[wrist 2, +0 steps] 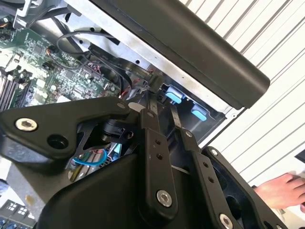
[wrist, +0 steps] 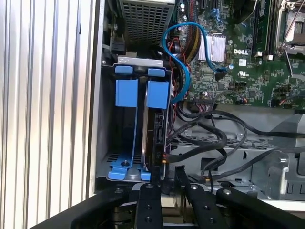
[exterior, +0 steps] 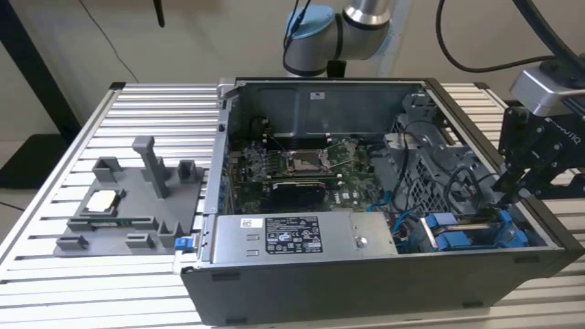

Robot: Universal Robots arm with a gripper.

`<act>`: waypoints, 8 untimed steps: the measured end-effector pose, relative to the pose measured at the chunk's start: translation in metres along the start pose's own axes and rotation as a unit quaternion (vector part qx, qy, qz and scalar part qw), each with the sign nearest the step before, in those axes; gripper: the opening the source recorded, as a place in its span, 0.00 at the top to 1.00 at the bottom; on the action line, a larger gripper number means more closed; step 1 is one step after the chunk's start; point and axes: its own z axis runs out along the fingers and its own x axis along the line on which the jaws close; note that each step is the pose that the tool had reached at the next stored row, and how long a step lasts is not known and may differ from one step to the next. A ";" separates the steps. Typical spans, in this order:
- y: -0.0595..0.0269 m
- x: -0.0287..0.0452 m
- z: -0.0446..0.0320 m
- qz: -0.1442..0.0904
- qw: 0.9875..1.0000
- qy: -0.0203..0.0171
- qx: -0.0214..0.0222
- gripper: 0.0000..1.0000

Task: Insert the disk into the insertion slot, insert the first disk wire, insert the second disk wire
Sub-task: 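Insert the second disk wire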

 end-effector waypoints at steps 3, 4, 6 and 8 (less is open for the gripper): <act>-0.0002 -0.0004 -0.0035 0.000 1.000 0.000 -0.003 0.73; -0.0003 -0.0005 -0.0055 0.000 1.000 0.000 -0.005 0.73; -0.0006 -0.0007 -0.0091 0.001 1.000 -0.001 -0.009 0.73; -0.0018 -0.0009 -0.0109 0.001 1.000 -0.001 -0.014 0.73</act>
